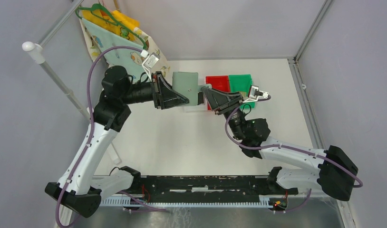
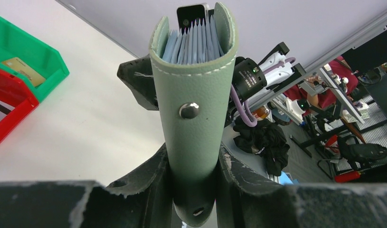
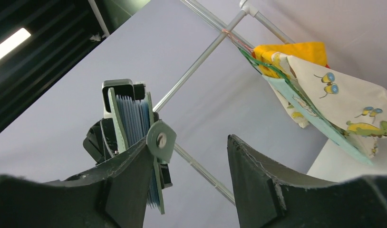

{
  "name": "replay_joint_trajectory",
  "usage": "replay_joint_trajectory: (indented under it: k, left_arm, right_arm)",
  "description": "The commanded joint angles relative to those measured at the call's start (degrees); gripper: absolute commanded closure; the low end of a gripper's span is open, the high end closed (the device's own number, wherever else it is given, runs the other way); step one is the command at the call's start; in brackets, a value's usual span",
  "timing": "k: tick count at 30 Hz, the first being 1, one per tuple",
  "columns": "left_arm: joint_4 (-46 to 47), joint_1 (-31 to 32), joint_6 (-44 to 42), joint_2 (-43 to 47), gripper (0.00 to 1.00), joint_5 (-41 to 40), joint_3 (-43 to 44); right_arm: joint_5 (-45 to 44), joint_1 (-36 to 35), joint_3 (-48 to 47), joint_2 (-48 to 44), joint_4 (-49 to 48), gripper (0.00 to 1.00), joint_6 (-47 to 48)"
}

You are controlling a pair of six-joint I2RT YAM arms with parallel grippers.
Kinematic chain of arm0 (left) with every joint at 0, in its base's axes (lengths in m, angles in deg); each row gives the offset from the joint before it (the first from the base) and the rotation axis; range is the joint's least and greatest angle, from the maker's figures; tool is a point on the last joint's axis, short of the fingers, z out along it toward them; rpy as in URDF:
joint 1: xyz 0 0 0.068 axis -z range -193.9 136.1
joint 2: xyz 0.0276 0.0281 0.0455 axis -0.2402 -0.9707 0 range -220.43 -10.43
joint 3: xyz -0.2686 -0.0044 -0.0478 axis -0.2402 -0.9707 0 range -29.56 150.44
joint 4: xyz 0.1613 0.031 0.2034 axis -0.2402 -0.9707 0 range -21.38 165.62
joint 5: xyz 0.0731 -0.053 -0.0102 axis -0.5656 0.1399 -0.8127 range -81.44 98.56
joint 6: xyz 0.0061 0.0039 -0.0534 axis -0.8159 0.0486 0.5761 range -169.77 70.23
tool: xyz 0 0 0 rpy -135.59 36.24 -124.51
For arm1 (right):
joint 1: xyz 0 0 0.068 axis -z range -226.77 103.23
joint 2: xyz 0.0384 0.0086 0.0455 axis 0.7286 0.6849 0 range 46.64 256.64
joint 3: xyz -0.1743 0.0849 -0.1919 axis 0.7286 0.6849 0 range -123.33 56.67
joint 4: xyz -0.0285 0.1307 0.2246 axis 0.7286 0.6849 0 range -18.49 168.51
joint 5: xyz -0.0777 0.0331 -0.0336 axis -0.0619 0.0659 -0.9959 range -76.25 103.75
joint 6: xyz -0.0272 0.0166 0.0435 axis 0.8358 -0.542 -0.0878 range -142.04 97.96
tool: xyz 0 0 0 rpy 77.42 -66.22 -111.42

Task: Take the credit cards out of the card holder
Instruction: Open the card holder.

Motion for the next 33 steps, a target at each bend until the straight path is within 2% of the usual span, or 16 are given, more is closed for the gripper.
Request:
replay_joint_trajectory:
  k: [1, 5, 10, 14, 19, 20, 22, 23, 24, 25, 30, 33]
  left_arm:
    - [5.35, -0.05, 3.17, 1.44, 0.98, 1.58, 0.06]
    - [5.62, -0.1, 3.27, 1.77, 0.98, 1.54, -0.36]
    - [5.61, -0.04, 2.82, 2.18, 0.98, 1.13, -0.67]
    - [5.59, -0.07, 1.96, 2.5, 0.98, 0.03, -0.32]
    - [4.67, -0.04, 0.49, 2.59, 0.96, 0.75, -0.6]
    - [3.75, -0.06, -0.85, 2.62, 0.86, 0.82, -0.58]
    - [0.09, -0.08, -5.61, 2.59, 0.43, 0.46, 0.01]
    - [-2.94, -0.06, -8.59, 2.53, 0.28, -0.49, 0.51]
    - [-5.38, -0.1, -11.77, 2.77, 0.11, -2.04, 0.84]
    - [-7.18, -0.04, -14.85, 3.02, 0.02, -3.27, 0.88]
    - [-14.24, -0.09, -30.41, 5.34, 0.0, -8.99, -0.78]
    - [-17.97, -0.03, -38.16, 6.32, 0.0, -8.45, -1.7]
  right_arm:
    - [-0.21, -0.94, -5.41, 2.35, -5.59, 0.37, -1.45]
    - [-0.3, -1.27, -6.35, 3.53, -6.04, 0.45, -2.05]
    - [-0.5, -1.41, -6.2, 3.06, -4.54, 0.62, -2.38]
    - [-1.24, -1.45, -4.99, 1.76, -1.51, 0.69, -1.95]
    - [-1.14, -1.31, -4.82, -0.39, 1.76, 0.88, 2.24]
    - [-0.7, -1.3, -5.87, -1.36, 4.79, 0.9, 4.15]
    - [1.43, -1.17, -10.16, -2.55, 12.8, 0.95, 9.77]
    - [3.15, -1.03, -12.72, -2.77, 18.6, 0.99, 12.05]
    - [4.71, -0.94, -16.11, -2.88, 24.11, 1.0, 15.22]
    - [6.04, -0.81, -18.68, -2.82, 30.47, 1.0, 17.54]
    - [16.87, -0.76, -30.12, -0.71, 51.79, 1.0, 28.26]
    - [22.84, -0.72, -36.16, 2.31, 62.1, 1.0, 32.77]
